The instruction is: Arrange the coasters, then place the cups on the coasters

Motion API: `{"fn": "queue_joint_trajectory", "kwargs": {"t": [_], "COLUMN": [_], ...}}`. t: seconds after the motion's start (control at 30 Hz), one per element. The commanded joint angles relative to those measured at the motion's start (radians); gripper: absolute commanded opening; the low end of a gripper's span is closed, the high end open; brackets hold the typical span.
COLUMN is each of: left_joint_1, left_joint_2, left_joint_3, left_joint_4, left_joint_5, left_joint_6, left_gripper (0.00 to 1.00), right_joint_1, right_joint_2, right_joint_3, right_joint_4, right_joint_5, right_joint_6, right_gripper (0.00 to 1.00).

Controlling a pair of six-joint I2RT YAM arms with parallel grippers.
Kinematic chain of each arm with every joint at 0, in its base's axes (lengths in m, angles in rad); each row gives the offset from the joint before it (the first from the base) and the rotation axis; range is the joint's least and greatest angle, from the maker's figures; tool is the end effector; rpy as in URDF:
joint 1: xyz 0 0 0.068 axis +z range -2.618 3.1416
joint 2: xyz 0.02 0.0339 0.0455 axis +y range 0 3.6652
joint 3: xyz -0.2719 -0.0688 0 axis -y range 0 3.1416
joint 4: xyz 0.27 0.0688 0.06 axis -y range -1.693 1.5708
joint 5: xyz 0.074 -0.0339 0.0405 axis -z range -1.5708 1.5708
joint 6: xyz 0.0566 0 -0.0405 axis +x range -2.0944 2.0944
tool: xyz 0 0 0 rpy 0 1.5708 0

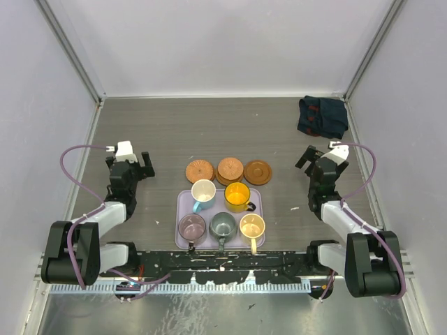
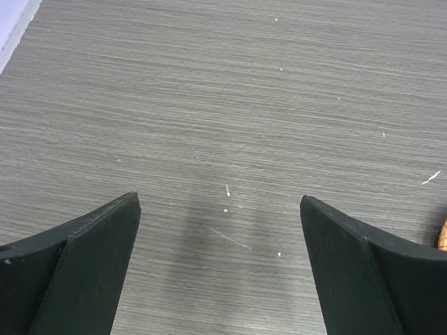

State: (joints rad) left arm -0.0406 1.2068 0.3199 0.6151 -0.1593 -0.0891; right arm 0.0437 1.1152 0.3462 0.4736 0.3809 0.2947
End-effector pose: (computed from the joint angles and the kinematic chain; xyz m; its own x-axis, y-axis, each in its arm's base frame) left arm 0.2656 -0.0018 0.1613 -0.2572 -0.0775 -0.9633 -0.1360 0.9898 -0.0433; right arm 0.2578 -0.0098 0.1762 -0.1869 0.2617 -0.9469 0.3857 0.9060 0.1743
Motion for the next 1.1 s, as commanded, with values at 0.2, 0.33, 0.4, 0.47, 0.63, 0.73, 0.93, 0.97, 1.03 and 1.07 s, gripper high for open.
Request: {"fn": "queue_joint_trajectory", "kwargs": {"t": [0.2,0.33,0.4,0.47,0.63,0.73,0.93,0.97,1.03,1.07], "left_joint_1": [0.004,0.004,0.004,0.004,0.004,0.004,0.004,0.003,0.002,0.002], "left_joint_2": [0.000,0.002,0.003,0.006,0.008,0.012,0.014,0.012,0.005,0.002], "left_joint_3": [0.034,0.033,0.035,0.036,0.038,0.042,0.070,0.075,0.082,0.085], "left_joint_4": [0.041,0.041,0.041,0.041,0.041,0.040,0.000,-0.008,-0.014,-0.019], "left_joint_5": [0.007,0.009,0.010,0.011,0.025,0.036,0.116,0.142,0.189,0.197], "left_joint_6": [-0.003,-0.004,-0.004,-0.004,-0.003,-0.001,0.014,0.021,0.032,0.027], "left_gripper": [0.98,0.98,0.98,0.98,0.98,0.98,0.98,0.98,0.98,0.98], "right_joint_1": [0.004,0.003,0.004,0.004,0.005,0.004,0.005,0.009,0.029,0.047], "right_joint_2": [-0.036,-0.034,-0.031,-0.036,-0.040,-0.016,0.063,0.078,0.094,0.102], "right_joint_3": [0.012,0.011,0.010,0.006,-0.003,0.007,0.083,0.096,0.122,0.133], "right_joint_4": [0.047,0.049,0.049,0.048,0.050,0.053,0.010,0.000,-0.013,-0.020], "right_joint_5": [-0.016,-0.024,-0.038,-0.051,-0.082,-0.129,-0.246,-0.267,-0.296,-0.299], "right_joint_6": [-0.025,-0.036,-0.046,-0.057,-0.080,-0.094,-0.100,-0.101,-0.108,-0.117], "right_gripper": [1.00,1.00,1.00,1.00,1.00,1.00,0.98,0.95,0.91,0.90]}}
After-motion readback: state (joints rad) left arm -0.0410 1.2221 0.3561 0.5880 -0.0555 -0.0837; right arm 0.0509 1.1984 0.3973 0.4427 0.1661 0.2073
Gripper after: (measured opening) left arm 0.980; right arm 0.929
